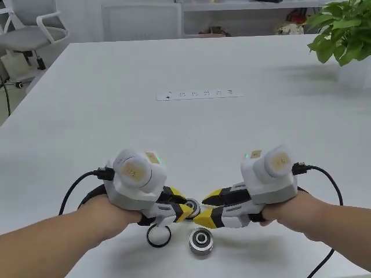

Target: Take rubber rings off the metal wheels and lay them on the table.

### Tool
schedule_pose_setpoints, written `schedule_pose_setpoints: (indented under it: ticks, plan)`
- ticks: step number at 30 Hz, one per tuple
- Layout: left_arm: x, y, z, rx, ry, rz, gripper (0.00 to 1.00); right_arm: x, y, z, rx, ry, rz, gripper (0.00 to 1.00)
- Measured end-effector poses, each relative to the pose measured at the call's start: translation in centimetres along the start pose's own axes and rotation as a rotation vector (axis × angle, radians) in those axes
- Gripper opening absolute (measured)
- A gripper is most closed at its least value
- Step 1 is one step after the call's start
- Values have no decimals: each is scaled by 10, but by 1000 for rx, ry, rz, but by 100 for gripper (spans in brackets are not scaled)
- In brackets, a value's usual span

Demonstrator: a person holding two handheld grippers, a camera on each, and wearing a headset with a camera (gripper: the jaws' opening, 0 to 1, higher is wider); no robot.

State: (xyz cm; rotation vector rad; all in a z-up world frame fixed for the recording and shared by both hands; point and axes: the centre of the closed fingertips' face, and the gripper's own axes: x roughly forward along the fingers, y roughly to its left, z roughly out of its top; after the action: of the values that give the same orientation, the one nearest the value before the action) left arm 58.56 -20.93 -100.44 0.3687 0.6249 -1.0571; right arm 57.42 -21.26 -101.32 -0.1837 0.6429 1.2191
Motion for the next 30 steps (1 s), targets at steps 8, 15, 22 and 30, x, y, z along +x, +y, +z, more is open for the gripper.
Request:
schedule_pose_setpoints:
  ticks: [8,15,22,30]
  plan:
    - [0,0,1,-3,-4,9,13,10,1,-1,-39,13,-3,31]
    - [0,0,1,-5,-4,15,13,12,-1,3,-74,8,-23,28]
    - [1,1,1,-6,-5,21,13,10,-2,2,-81,6,-26,25]
    - [0,0,0,-9,-6,24,13,5,-1,0,-82,10,-20,23]
